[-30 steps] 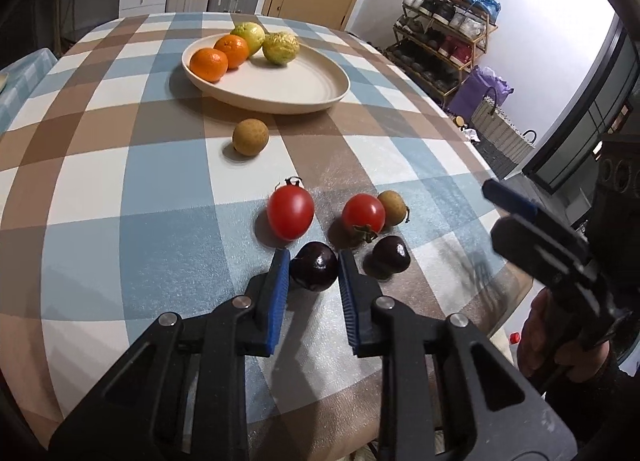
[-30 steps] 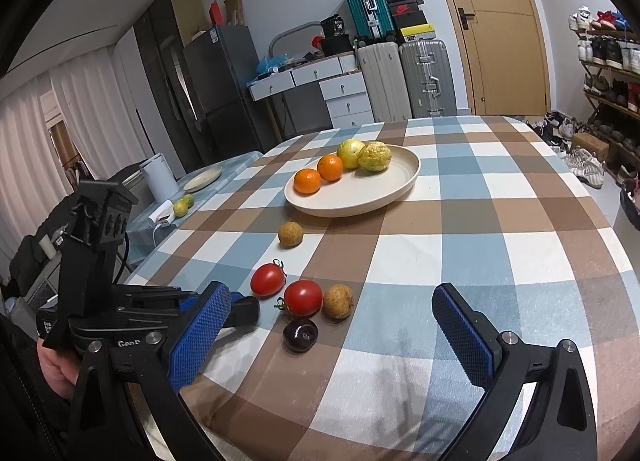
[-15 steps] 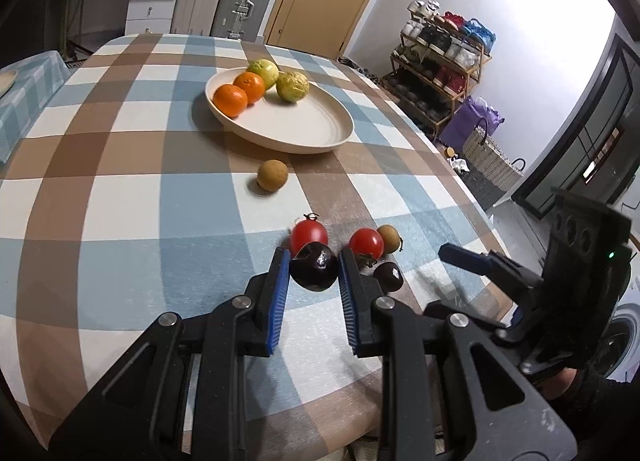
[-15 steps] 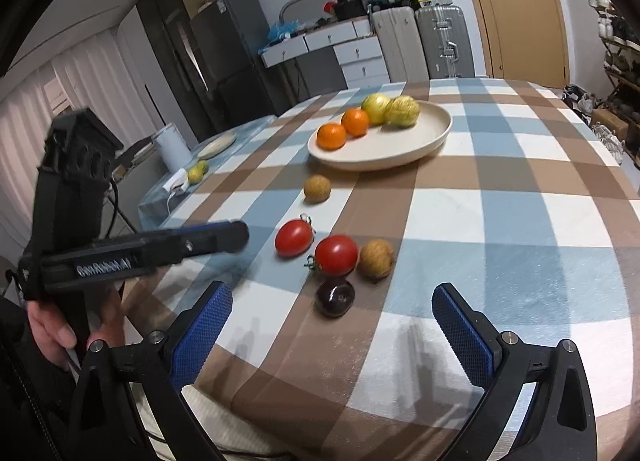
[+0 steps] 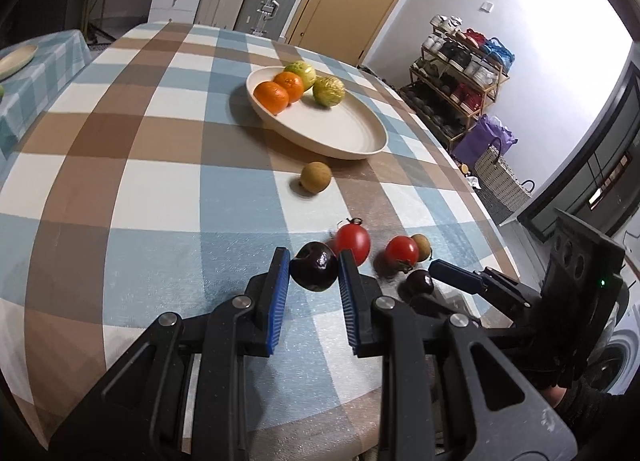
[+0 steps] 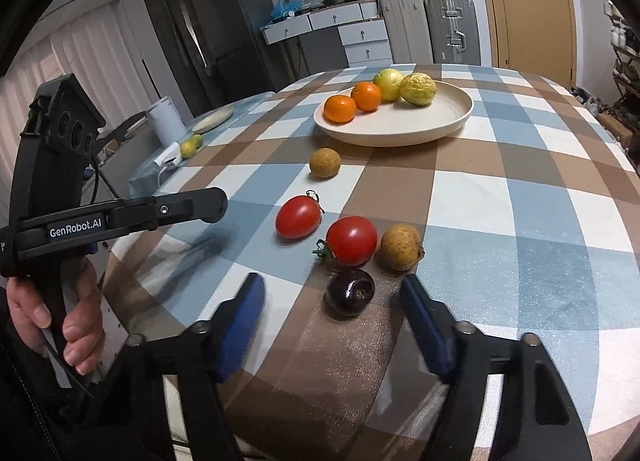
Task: Organize fruits
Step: 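Grasp the other dark plum with the right gripper while the left gripper holds its plum, then carry both plums onto the plate beside the yellow fruits and open both grippers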
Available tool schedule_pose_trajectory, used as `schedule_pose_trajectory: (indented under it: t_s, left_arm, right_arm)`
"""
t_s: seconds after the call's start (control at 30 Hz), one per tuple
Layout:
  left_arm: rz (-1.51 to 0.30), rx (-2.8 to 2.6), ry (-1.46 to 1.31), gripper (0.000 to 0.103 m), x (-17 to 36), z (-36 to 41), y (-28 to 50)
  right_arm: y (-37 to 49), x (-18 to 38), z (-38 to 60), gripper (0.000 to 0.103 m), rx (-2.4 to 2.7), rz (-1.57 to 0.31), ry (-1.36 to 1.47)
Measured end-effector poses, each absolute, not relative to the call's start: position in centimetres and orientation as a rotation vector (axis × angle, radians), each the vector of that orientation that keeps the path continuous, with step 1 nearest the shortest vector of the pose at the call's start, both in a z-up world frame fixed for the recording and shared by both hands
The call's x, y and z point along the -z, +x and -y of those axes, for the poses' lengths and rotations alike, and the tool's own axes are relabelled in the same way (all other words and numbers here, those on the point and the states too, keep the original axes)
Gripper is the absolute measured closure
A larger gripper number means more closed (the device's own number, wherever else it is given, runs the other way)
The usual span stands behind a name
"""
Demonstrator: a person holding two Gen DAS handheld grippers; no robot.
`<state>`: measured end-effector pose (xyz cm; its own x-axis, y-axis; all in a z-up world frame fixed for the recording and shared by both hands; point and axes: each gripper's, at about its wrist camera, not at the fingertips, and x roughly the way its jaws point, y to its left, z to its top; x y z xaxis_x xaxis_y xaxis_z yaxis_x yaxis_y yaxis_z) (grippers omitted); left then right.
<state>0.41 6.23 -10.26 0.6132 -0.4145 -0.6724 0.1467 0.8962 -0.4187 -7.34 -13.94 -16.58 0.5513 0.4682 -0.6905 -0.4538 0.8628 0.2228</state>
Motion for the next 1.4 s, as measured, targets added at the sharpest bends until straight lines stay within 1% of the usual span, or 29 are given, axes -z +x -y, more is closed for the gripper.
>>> schedule_pose_trajectory:
  t_s: [0.07, 0.1, 0.17, 0.2, 0.23, 0.27, 0.33, 0.63, 0.83, 1.2, 1.4]
  left_arm:
    - [-0.858, 0.326, -0.343, 0.081, 10.4, -6.3, 0.5]
    - [-0.858, 0.328, -0.342, 0.081, 10.4, -6.3, 0.6]
    - [-0.854, 0.323, -0.337, 0.081, 10.4, -6.3, 0.6]
    - [-0.852, 0.322, -0.336, 0.081, 10.3, -6.3, 0.6]
    - [-0.851, 0.321, -0.336, 0.081, 10.2, -6.3, 0.6]
    - [-0.85, 0.315, -0.335, 0.081, 10.1, -6.3, 0.5]
    - [-0.837, 0.303, -0.337, 0.081, 9.7, -6.3, 0.4]
    - [-0.824, 0.289, -0.329, 0.081, 8.8, -5.9, 1.9]
    - [-0.811, 0.282, -0.304, 0.081, 7.8, -5.1, 4.5]
    - [-0.813, 0.304, -0.266, 0.081, 5.9, -2.9, 12.0]
    - [-0.842, 0.339, -0.248, 0.081, 6.0, -0.6, 16.9]
  right_arm:
    - [-7.4, 16.6, 13.9, 0.048, -0.536, -0.806, 0.011]
    - [-7.3, 16.7, 13.8, 0.05, -0.532, -0.811, 0.001]
    - [-7.1, 17.0, 13.6, 0.059, -0.511, -0.82, -0.024]
    - [-7.1, 17.1, 13.6, 0.061, -0.5, -0.819, -0.031]
    - [-7.0, 17.1, 13.7, 0.068, -0.496, -0.817, -0.029]
    - [-6.8, 17.2, 13.9, 0.073, -0.494, -0.82, -0.018]
    - [-6.7, 17.2, 14.3, 0.077, -0.511, -0.826, 0.01]
    - [-7.6, 15.3, 15.3, 0.077, -0.536, -0.72, 0.047]
    - [-6.6, 13.4, 16.2, 0.077, -0.56, -0.654, 0.082]
    - [-0.3, 11.2, 18.3, 0.077, -0.58, -0.627, 0.166]
    - [4.2, 10.5, 19.0, 0.077, -0.583, -0.637, 0.167]
